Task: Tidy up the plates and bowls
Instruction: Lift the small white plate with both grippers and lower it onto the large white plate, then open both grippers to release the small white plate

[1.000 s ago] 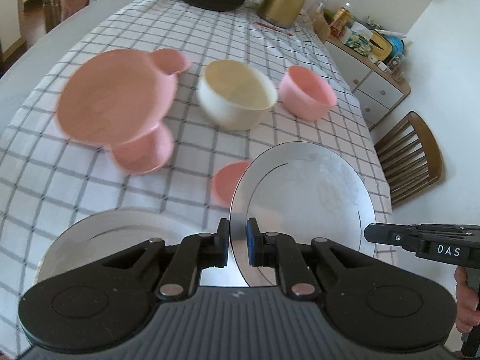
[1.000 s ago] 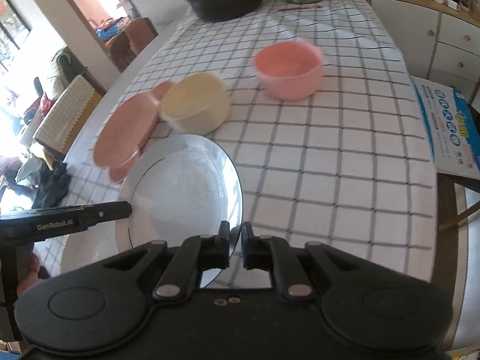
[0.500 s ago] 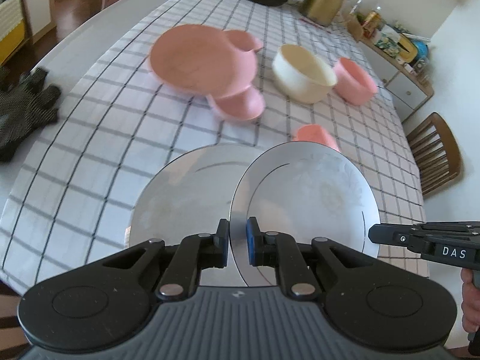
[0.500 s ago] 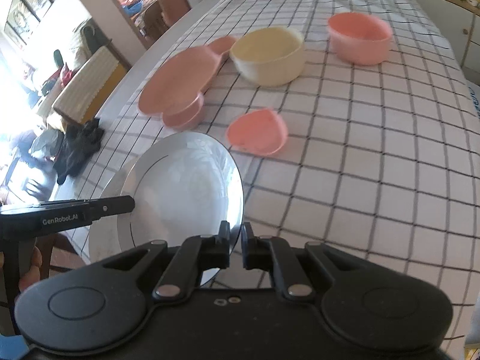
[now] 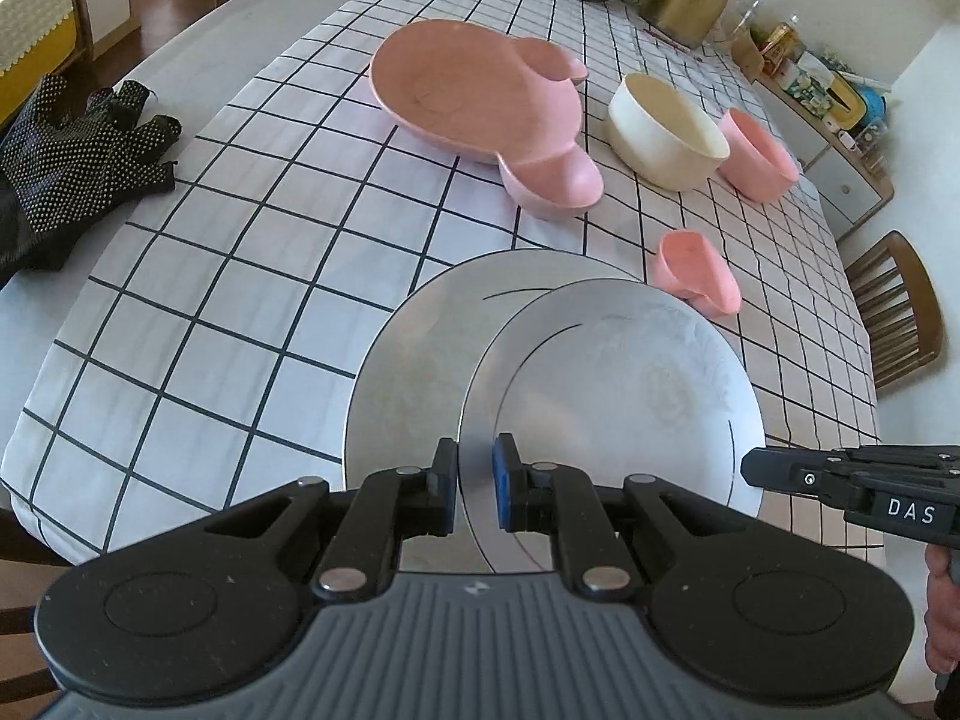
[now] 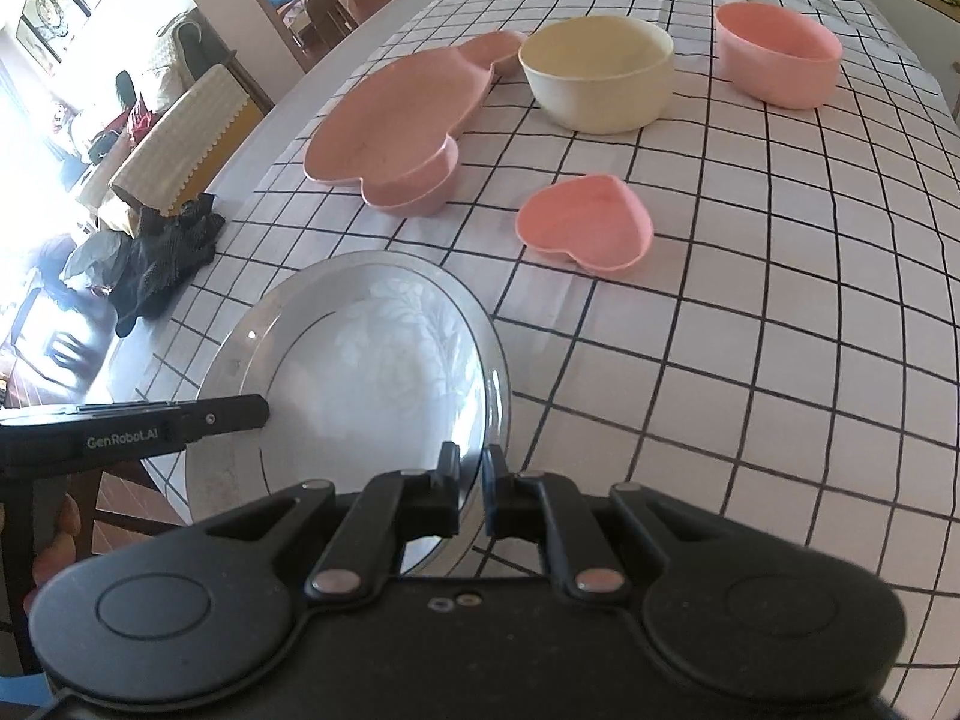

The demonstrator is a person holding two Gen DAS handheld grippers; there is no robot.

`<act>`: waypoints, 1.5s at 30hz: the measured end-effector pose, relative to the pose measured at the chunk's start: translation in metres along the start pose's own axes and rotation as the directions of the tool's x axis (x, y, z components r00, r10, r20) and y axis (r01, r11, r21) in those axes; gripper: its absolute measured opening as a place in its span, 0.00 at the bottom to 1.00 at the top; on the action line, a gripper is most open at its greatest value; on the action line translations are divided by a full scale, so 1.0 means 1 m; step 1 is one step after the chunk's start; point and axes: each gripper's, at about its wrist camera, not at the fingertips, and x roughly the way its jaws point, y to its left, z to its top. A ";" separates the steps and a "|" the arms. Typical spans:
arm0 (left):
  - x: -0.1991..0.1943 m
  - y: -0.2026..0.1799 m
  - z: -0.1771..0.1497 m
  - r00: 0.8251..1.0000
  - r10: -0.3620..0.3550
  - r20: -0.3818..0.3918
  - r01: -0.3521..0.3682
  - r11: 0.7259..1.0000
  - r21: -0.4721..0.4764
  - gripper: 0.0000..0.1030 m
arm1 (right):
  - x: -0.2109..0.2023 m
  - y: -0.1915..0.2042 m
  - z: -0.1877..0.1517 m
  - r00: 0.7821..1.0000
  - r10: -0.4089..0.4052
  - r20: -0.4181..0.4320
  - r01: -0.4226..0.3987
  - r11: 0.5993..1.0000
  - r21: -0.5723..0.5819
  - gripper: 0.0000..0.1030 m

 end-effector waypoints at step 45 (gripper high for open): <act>-0.001 0.003 0.002 0.996 0.081 -0.022 -0.079 0.995 0.067 0.11 | 0.012 0.021 0.001 0.998 -0.060 -0.023 0.058 0.996 -0.072 0.18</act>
